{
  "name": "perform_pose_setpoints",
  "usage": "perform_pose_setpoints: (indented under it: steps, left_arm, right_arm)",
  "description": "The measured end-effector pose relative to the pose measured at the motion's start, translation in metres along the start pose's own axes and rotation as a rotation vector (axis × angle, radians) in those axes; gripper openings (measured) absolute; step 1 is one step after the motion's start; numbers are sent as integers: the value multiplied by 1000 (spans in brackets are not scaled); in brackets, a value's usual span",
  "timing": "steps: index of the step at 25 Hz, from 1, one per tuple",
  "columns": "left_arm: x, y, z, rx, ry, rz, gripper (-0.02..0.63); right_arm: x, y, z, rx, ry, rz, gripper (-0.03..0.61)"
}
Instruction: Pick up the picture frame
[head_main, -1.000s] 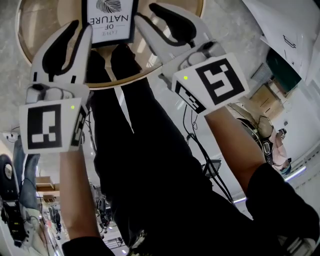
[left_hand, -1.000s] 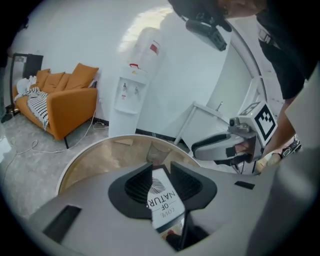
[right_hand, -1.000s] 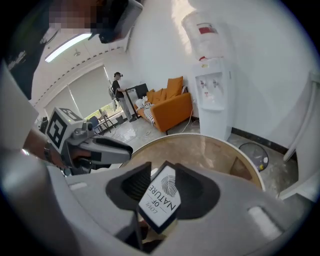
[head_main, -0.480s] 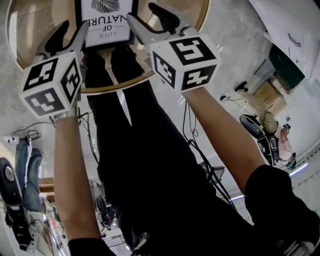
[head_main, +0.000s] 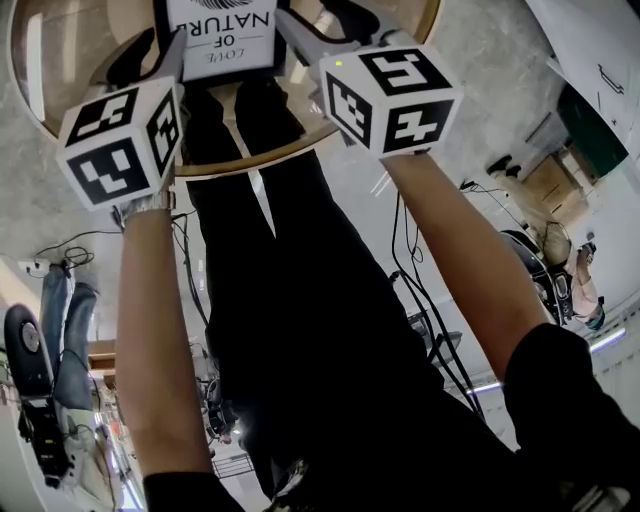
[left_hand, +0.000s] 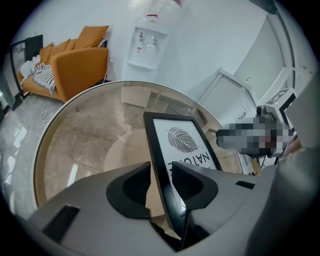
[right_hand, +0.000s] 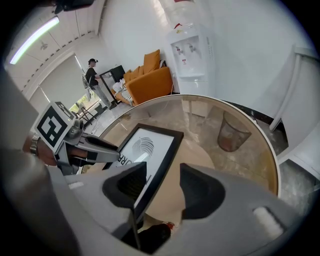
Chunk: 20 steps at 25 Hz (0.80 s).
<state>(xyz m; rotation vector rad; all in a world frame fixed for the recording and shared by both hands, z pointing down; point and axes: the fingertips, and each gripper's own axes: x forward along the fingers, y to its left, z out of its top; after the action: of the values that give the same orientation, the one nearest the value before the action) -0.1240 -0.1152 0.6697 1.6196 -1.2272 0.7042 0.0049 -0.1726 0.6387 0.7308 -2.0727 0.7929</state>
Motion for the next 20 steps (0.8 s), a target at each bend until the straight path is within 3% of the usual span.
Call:
perform_pose_setpoints:
  steps: [7,11,14,20]
  left_arm:
    - [-2,2,-1,-6,10,-30,97]
    - [-9,0,14,-10,-25,-16,84]
    - [-15,-11,19,80,-38,-5,83]
    - [-32,-42,21,370,-43,3,81]
  right_arm:
    - [-1,2,-4,19,12,26,208]
    - [-1,1,5,26,14,35,207]
    - [0,2,10,-15,9,46,209]
    - [-18,21,29,-249,-49,76,209]
